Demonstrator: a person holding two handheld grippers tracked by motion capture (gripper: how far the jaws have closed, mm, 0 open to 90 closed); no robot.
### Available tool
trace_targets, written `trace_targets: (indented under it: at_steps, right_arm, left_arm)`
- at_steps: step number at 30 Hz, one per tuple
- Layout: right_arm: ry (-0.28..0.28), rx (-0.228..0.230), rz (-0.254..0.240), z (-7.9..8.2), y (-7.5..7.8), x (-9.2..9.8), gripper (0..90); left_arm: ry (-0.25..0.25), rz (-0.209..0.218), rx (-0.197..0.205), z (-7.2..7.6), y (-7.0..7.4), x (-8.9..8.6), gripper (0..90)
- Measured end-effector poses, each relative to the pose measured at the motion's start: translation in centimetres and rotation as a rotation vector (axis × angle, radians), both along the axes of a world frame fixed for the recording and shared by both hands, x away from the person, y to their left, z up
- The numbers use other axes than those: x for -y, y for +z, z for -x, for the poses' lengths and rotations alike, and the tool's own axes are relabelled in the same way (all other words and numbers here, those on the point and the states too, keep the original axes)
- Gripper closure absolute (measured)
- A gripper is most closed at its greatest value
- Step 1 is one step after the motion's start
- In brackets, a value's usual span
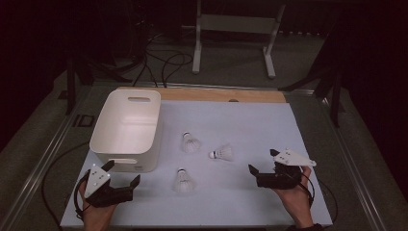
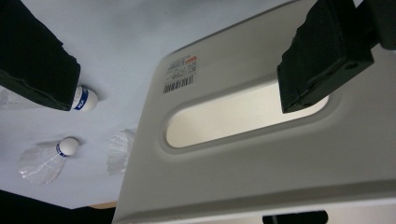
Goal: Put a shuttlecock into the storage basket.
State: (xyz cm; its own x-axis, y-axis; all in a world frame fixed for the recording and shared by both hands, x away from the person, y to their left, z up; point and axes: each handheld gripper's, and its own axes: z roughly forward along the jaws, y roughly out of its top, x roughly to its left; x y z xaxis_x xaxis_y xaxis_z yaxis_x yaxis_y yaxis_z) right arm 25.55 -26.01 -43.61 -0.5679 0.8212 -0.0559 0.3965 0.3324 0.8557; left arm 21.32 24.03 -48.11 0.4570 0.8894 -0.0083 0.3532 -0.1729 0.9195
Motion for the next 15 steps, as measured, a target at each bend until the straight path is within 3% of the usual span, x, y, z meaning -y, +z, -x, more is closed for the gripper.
trace_targets:
  at_steps: [15]
  right_arm:
    - [0.033,-0.041,0.066,-1.8,1.0,-1.9,7.1]
  left_arm:
    - [0.001,0.016,0.002,-0.1,-0.1,-0.1,0.0]
